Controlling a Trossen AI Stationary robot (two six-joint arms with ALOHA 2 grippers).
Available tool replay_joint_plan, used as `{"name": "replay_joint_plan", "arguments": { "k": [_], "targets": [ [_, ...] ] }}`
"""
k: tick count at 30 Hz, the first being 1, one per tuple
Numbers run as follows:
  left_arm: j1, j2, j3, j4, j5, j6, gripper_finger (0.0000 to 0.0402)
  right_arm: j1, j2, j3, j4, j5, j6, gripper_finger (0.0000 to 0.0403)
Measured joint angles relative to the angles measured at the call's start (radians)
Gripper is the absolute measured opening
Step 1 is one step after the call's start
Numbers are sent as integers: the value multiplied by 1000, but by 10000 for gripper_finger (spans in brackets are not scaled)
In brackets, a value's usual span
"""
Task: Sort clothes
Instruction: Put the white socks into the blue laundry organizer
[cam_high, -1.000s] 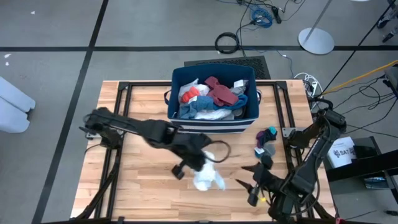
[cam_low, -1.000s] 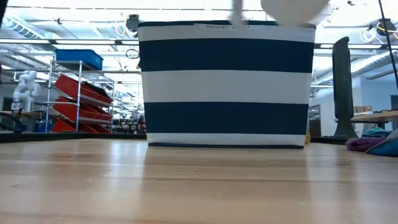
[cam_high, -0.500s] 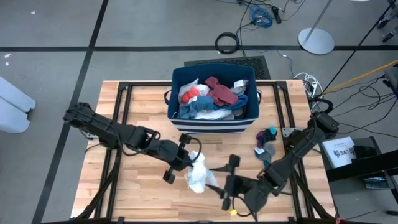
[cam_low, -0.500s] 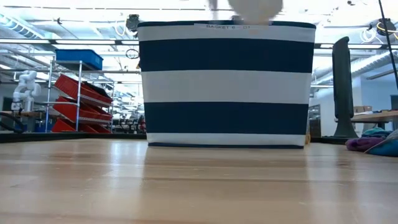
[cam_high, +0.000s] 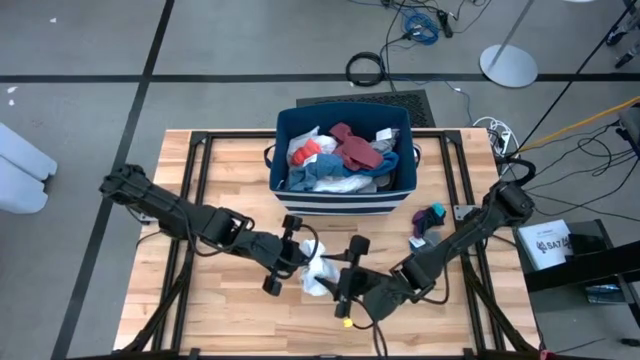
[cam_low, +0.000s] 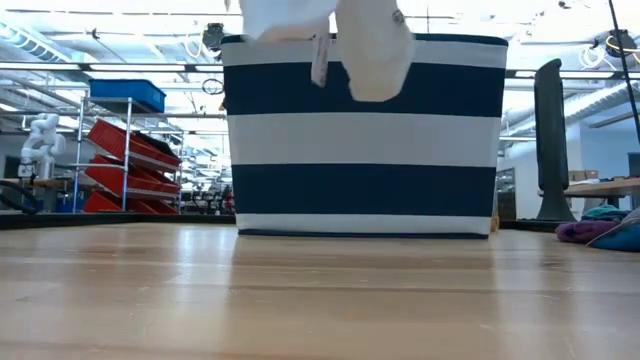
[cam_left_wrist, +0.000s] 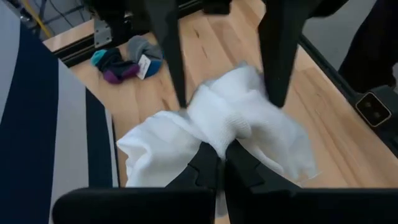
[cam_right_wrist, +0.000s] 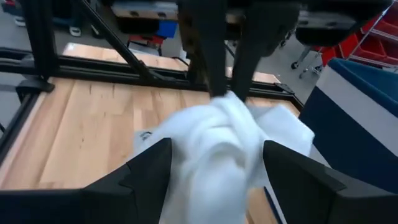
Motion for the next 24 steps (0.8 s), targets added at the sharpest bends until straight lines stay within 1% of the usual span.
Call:
{"name": "replay_joint_plan", "arguments": {
  "k": [3,10,13,15,17,19,22,23,24],
  "targets": [
    [-6,3,0,-5,15,14,9,-17,10,0,0,-9,-14,240],
    [-6,5,0,-8,57,14,11,-41,10,0,-1,-88,-17,239],
    [-6,5,0,-8,58,13,22,-45,10,0,1,-106,-13,224],
    [-6,6,0,-8,58,13,31,-44,10,0,21,-105,-17,202],
    [-6,11,0,-4,58,19,40,-44,9,0,30,-106,-16,167],
    [-6,12,0,-12,58,62,53,-48,9,0,23,-109,-5,120],
    [-6,11,0,-21,53,67,83,-49,9,0,12,-109,-6,35],
    [-7,5,0,-27,41,67,95,-49,9,0,11,-108,-16,20],
    [-7,-1,0,-38,24,67,106,-49,9,0,11,-104,-25,15]
  ]
}}
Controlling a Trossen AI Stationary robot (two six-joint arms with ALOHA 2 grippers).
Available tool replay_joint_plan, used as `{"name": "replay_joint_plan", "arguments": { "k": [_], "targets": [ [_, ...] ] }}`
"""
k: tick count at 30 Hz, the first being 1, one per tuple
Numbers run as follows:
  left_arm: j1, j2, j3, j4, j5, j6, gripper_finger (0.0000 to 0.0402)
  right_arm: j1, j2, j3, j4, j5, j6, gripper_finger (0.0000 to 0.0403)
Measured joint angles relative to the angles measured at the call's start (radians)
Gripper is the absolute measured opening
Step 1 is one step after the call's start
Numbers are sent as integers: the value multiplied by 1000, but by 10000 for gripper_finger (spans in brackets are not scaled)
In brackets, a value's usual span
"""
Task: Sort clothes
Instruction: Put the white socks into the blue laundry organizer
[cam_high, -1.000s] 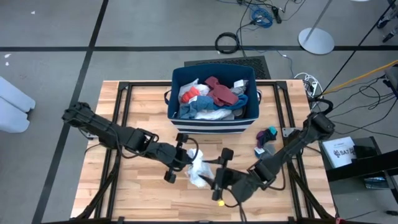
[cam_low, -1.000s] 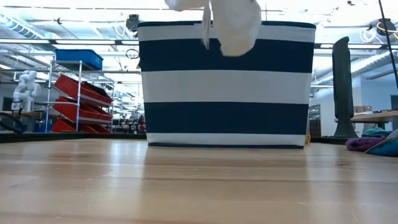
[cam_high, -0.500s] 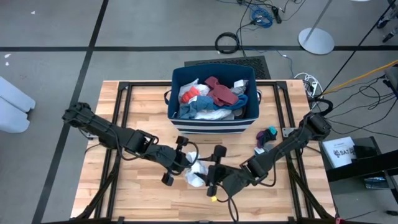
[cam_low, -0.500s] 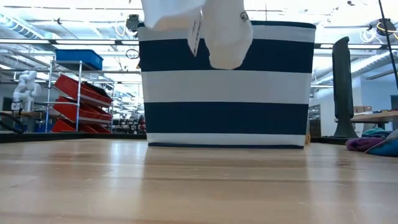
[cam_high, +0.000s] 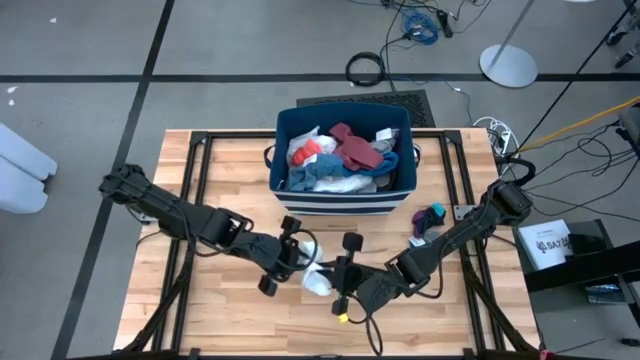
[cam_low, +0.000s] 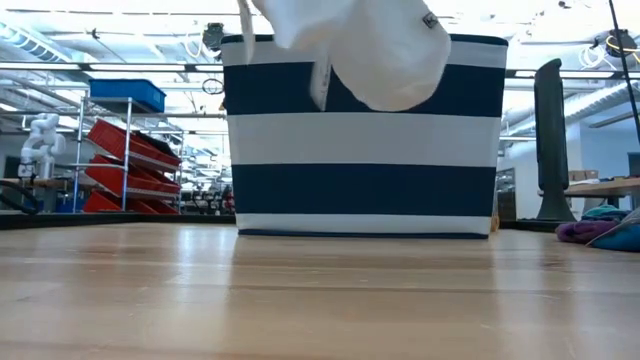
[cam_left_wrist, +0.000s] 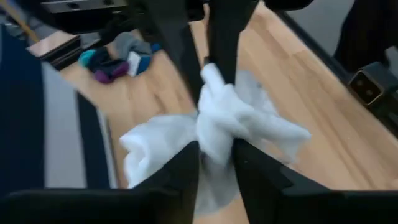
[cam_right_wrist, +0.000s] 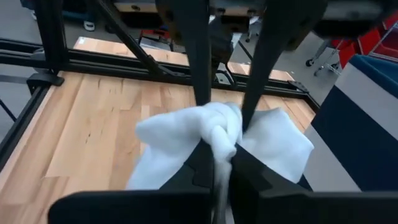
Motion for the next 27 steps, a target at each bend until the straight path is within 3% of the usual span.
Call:
{"name": "replay_joint_plan", "arguments": {
  "k": [5,13,16,21,27],
  "targets": [
    [16,-77,0,-79,-45,3,139,-9,-1,0,0,3,2,9],
    [44,-260,0,-306,-50,-93,143,-35,-3,0,1,6,-18,5],
    [51,-340,-59,-323,-73,-155,143,-48,-3,1,9,7,-43,5],
    [51,-508,-322,-164,-104,-243,143,-65,-4,51,7,13,-140,5],
    [50,-649,-666,344,-114,-306,143,-69,-41,202,2,184,-449,5]
  ]
}}
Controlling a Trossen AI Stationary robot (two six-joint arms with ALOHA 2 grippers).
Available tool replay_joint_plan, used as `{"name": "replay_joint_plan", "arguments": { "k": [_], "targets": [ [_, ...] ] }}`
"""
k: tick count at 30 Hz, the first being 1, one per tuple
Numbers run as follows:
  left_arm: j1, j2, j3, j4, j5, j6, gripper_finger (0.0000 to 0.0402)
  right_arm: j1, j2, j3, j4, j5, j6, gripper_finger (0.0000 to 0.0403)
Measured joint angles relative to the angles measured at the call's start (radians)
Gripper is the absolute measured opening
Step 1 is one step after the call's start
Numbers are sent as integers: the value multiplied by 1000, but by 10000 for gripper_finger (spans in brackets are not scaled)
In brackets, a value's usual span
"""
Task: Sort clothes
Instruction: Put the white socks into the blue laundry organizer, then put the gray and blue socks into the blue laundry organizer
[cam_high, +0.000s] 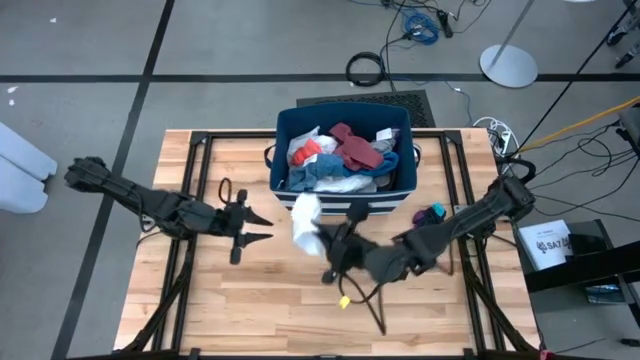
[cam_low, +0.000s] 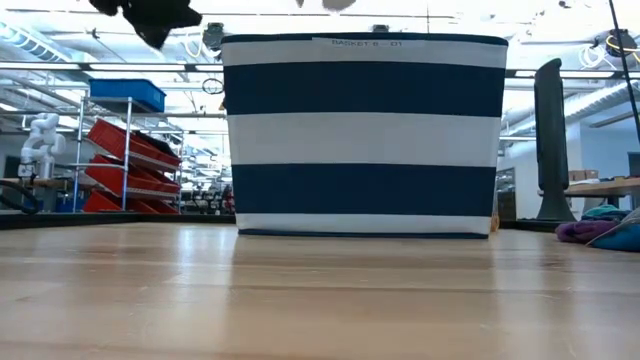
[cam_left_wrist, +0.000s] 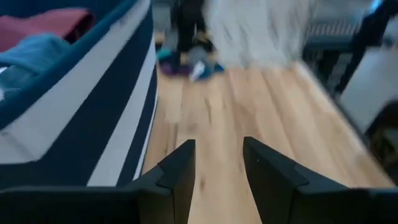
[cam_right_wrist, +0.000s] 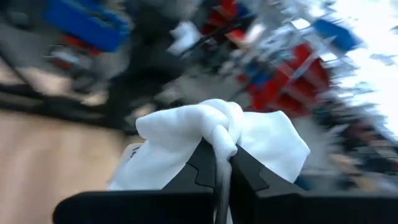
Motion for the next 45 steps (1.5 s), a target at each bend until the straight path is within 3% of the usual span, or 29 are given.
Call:
{"name": "replay_joint_plan", "arguments": {
  "k": [6,11,13,18,22,25,32,45],
  "targets": [
    [2,-8,-161,308,-22,17,144,-68,-63,147,-106,112,-207,5],
    [4,-6,-165,324,12,-28,144,-227,-154,211,-429,81,-41,4],
    [4,-6,-165,338,17,-27,144,-324,-197,213,-560,-12,103,4],
    [4,-6,-165,360,20,-2,144,-570,-231,213,-772,-391,382,4],
    [4,-6,-165,361,24,7,144,-662,-191,212,-871,-452,420,16],
    [5,-5,-165,362,44,17,144,-691,-161,212,-860,-506,397,30],
    [5,-3,-165,363,44,24,144,-705,-114,212,-809,-806,339,63],
    [5,-1,-165,423,46,58,144,-704,-124,212,-1060,-810,475,237]
  ]
}}
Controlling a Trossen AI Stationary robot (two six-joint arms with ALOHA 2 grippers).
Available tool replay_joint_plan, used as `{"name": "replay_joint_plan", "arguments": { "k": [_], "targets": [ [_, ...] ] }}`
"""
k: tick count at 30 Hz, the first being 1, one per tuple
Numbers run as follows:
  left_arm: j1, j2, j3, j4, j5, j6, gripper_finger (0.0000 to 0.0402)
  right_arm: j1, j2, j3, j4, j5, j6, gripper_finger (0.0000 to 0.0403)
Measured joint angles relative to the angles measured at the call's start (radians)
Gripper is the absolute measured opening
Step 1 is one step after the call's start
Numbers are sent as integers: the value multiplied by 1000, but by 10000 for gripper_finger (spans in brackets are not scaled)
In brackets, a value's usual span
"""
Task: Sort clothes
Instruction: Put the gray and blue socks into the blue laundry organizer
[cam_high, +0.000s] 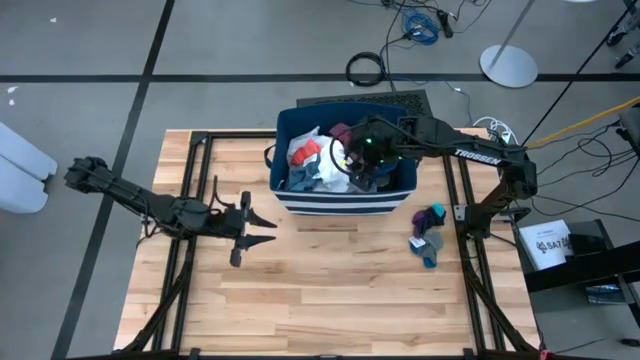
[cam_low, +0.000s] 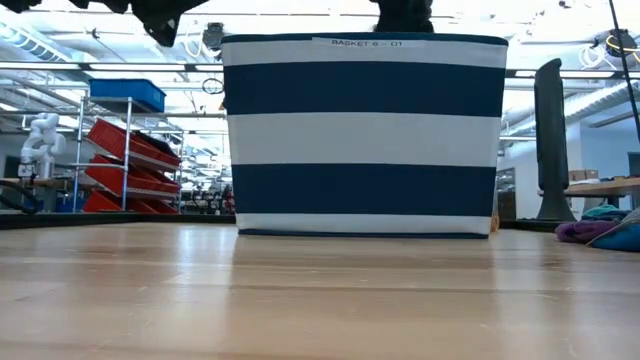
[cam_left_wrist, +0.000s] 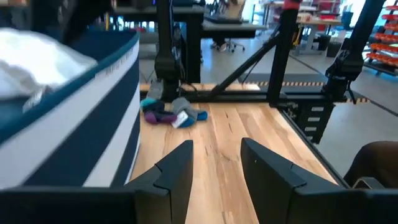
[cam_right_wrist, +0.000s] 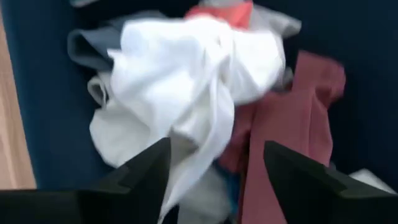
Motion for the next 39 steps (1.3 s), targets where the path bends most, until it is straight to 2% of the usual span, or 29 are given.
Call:
{"name": "replay_joint_plan", "arguments": {
  "k": [4,9,12,17,19,25,29,31,34,39],
  "targets": [
    [0,23,0,61,29,48,144,12,-24,0,-33,51,58,261],
    [27,87,1,152,58,126,144,75,-93,0,-4,188,59,263],
    [68,135,1,204,78,143,144,118,-142,0,-13,209,100,258],
    [141,229,1,280,181,125,144,218,-211,0,-60,222,198,254],
    [164,268,1,314,198,117,144,276,-224,0,-75,260,239,254],
    [186,350,1,409,199,119,144,477,-231,0,-87,388,318,254],
    [190,366,1,461,195,128,144,589,-207,0,-86,399,388,254],
    [189,365,1,474,168,143,144,641,-192,0,-86,408,414,254],
    [190,365,2,502,108,158,144,719,-165,0,-94,489,440,254],
    [189,365,2,529,92,151,144,815,-123,0,-128,576,499,254]
  ]
}}
